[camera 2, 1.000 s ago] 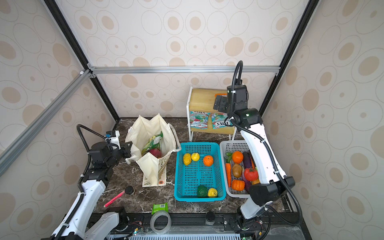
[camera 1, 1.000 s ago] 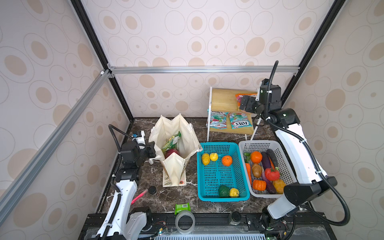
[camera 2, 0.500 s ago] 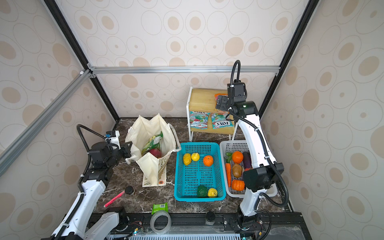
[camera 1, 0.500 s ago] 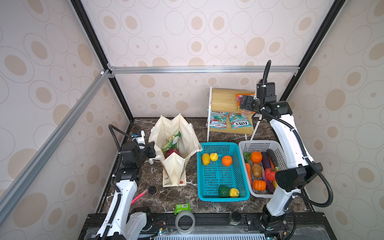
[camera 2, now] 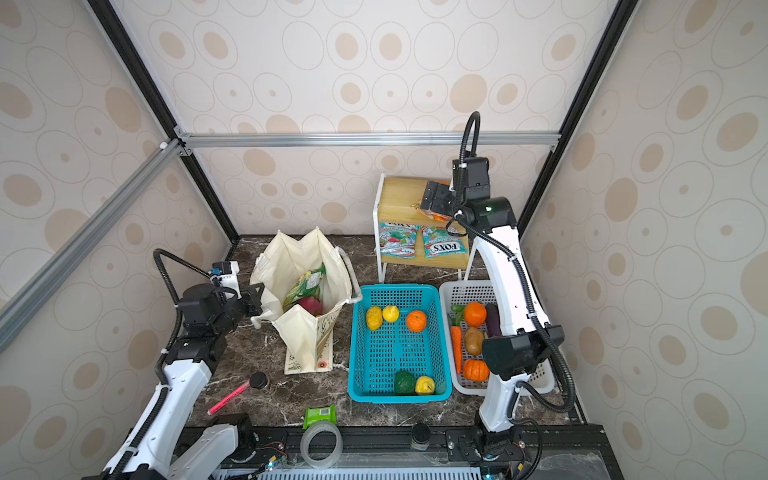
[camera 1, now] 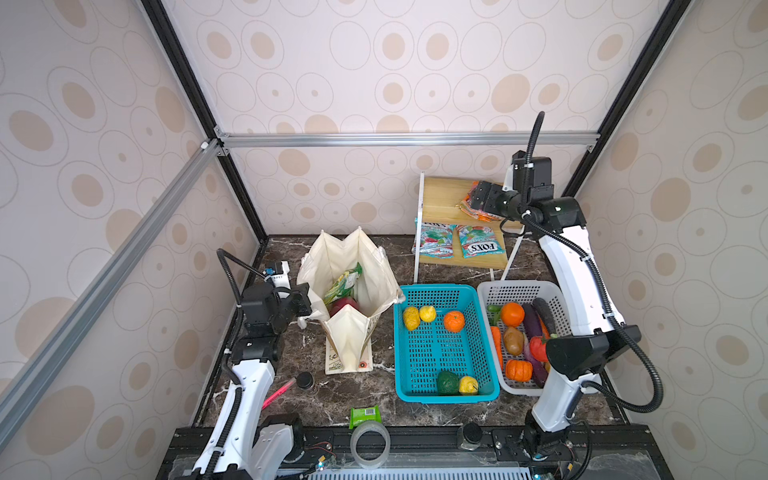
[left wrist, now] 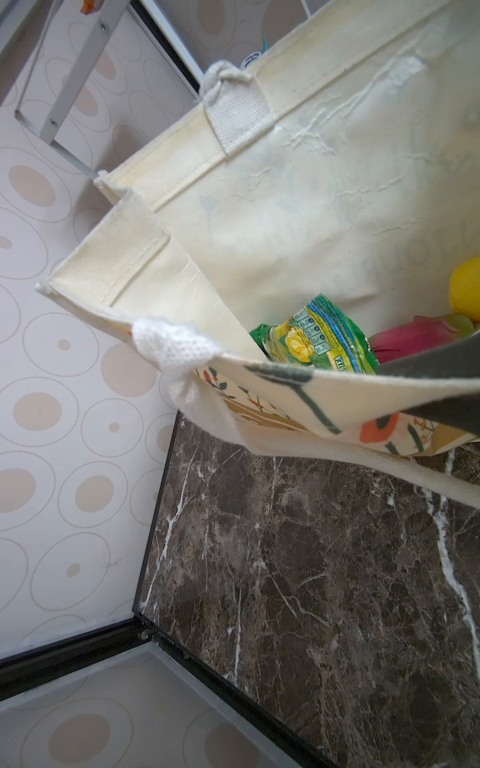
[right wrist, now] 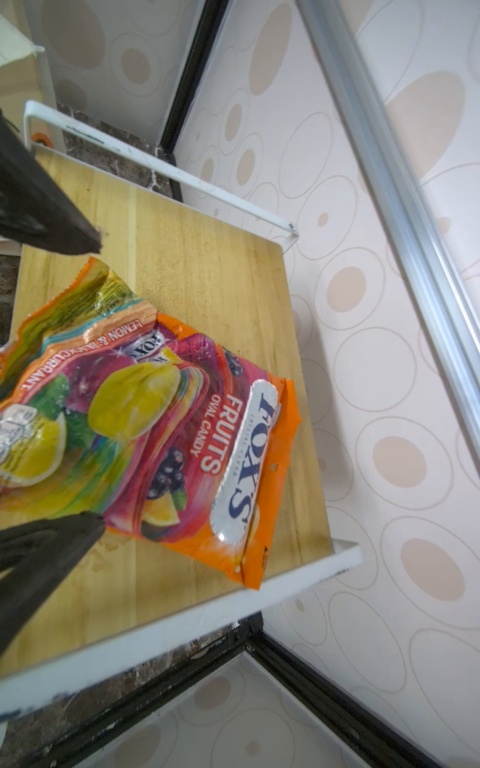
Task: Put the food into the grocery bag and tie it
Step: 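Lower the right gripper onto the orange Fox's Fruits candy bag and close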
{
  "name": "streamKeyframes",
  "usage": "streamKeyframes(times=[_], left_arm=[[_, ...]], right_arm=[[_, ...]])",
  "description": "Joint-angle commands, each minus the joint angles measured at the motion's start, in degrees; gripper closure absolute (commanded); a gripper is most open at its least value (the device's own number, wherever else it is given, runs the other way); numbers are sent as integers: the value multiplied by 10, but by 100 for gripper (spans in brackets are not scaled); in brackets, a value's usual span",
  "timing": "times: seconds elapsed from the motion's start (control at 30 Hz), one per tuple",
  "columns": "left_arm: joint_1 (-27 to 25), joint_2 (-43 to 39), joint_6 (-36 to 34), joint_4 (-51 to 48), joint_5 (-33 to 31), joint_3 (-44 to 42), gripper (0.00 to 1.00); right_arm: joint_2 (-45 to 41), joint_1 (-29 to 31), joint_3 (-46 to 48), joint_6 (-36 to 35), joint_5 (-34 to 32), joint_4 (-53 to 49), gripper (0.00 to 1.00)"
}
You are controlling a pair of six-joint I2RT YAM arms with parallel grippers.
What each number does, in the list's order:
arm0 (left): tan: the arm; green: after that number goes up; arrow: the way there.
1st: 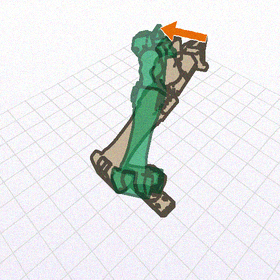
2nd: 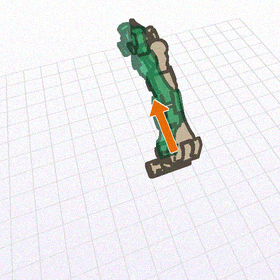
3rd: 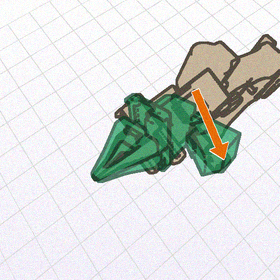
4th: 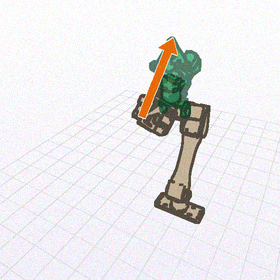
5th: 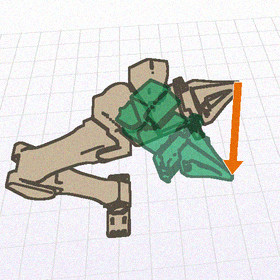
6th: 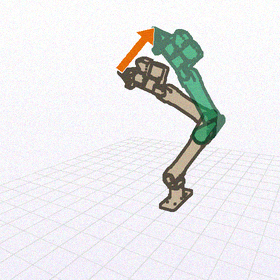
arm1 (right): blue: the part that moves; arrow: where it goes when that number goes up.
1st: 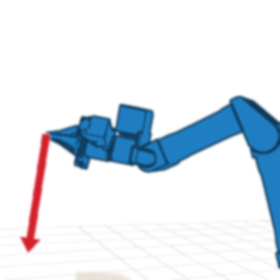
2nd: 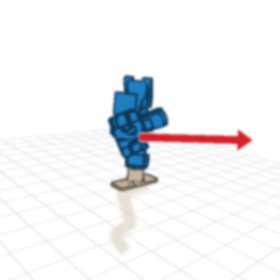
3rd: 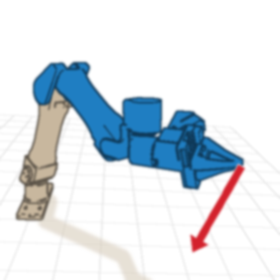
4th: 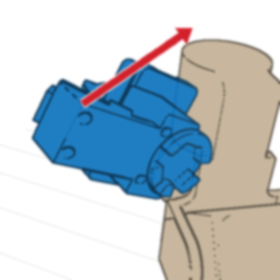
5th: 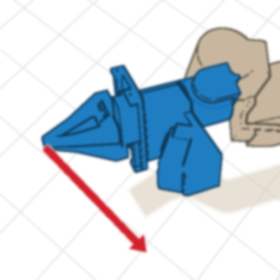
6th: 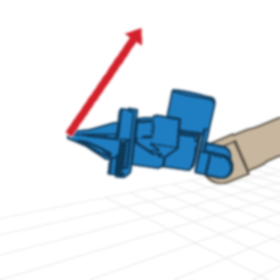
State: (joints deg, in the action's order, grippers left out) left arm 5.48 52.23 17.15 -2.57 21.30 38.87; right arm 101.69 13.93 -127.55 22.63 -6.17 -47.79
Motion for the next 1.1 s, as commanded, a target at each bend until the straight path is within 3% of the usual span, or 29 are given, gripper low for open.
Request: streamKeyframes(times=[0.0, 0.2, 0.27, 0.33, 0.47, 0.6, 0.7, 1.07], left_arm=[[3, -3, -8, 11, -4, 6, 100], [2, -1, -9, 6, -2, 9, 100], [2, -4, -10, 6, -5, 9, 100], [2, -7, -9, 6, -9, 9, 100], [2, -6, -10, 5, -7, 9, 100], [2, -8, -11, 3, -10, 10, 100], [2, -7, -9, 6, -8, 9, 100], [2, -4, -9, 5, -6, 10, 100]], right_arm=[[-99, -4, 88, 39, -8, 32, 0], [-213, -20, 246, 68, 28, 114, 0], [-214, -27, 258, 77, 22, 105, 0], [-200, -51, 258, 100, 76, 95, 0], [-172, -76, 259, 126, 155, 105, 14], [-122, -76, 186, 112, 158, 36, 22], [-111, -76, 195, 124, 169, 53, 34], [-93, -76, 203, 127, 168, 79, 57]])
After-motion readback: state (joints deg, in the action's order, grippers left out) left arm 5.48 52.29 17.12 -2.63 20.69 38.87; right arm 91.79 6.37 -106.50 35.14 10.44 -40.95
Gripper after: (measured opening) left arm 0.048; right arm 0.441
